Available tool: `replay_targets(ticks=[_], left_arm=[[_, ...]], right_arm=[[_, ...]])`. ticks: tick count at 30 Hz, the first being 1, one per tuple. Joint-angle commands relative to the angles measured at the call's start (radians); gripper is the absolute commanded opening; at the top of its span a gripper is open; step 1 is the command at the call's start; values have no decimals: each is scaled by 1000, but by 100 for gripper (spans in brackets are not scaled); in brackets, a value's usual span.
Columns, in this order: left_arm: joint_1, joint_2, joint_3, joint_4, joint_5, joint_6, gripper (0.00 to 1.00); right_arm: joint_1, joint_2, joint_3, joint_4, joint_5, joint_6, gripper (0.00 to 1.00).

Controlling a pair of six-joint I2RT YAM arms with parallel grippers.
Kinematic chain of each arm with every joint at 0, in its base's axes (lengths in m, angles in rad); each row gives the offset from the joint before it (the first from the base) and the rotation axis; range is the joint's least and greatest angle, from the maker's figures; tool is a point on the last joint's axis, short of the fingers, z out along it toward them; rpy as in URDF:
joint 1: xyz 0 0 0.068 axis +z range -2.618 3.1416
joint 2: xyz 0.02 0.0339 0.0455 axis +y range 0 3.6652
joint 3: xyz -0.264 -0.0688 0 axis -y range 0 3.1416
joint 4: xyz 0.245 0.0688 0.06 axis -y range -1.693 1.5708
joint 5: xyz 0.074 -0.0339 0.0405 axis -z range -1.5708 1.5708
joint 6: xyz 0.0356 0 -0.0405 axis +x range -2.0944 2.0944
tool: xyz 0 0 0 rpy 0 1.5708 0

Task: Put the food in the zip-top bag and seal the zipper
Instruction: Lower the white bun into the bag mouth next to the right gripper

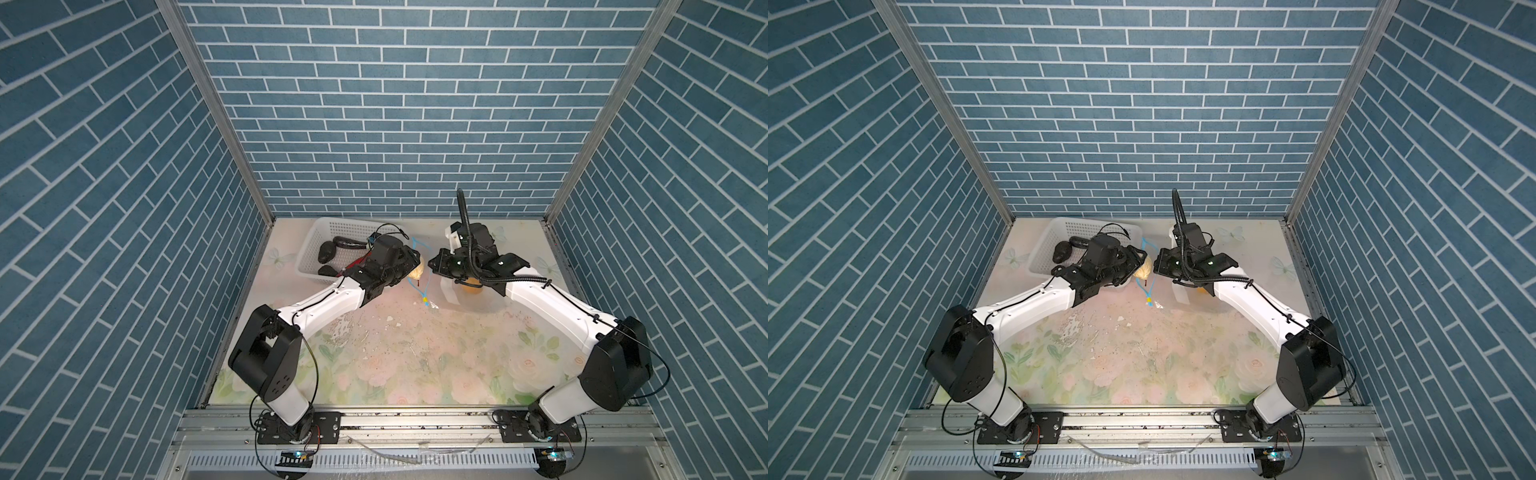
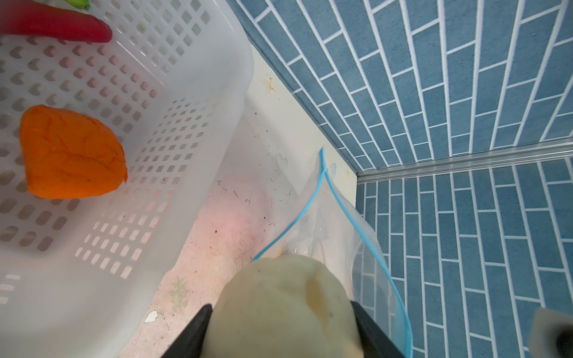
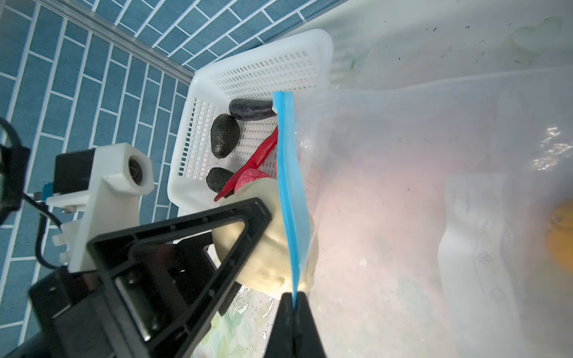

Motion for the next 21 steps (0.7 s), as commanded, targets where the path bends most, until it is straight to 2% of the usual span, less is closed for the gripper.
replay_targets(ticks=[1, 15, 21], left_arm=[[-6, 13, 11, -1, -8, 23, 45], [-7, 25, 24, -11, -6, 32, 52], [-7, 28, 27, -9, -3, 36, 61]], right_arm=[[-5, -29, -7, 16, -4, 30, 0], [-5, -24, -7, 18, -7, 31, 0], [-5, -23, -6, 21, -7, 31, 0]])
